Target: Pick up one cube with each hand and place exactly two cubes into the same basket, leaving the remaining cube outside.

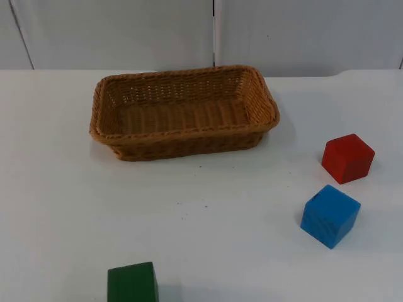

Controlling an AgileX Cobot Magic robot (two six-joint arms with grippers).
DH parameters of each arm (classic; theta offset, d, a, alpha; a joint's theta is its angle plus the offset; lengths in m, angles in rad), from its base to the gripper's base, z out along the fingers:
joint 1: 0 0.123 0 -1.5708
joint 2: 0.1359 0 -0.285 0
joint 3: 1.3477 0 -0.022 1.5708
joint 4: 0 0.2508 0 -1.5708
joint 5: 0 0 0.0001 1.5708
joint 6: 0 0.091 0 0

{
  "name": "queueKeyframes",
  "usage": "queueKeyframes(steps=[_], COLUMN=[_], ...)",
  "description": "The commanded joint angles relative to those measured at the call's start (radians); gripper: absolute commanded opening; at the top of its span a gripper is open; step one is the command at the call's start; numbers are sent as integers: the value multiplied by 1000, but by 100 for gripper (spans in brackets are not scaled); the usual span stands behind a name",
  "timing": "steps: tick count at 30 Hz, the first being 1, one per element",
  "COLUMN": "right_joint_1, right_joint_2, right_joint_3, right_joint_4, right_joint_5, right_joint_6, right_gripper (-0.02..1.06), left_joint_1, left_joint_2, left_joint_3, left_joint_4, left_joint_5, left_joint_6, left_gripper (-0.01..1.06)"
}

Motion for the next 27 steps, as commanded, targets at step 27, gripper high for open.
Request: queueKeyframes(steps=[27], right_joint_1=[-6], right_joint_2=[353], right_joint_3=[-87], right_joint_4=[20], right_joint_5=[-82], right_joint_6=[-34], right_gripper=[105], left_joint_1=[2], left_joint_2=[202], left_joint_3=[-105], left_joint_4=[-90], left_joint_5=[-43], left_joint_6=[-20], left_gripper=[105])
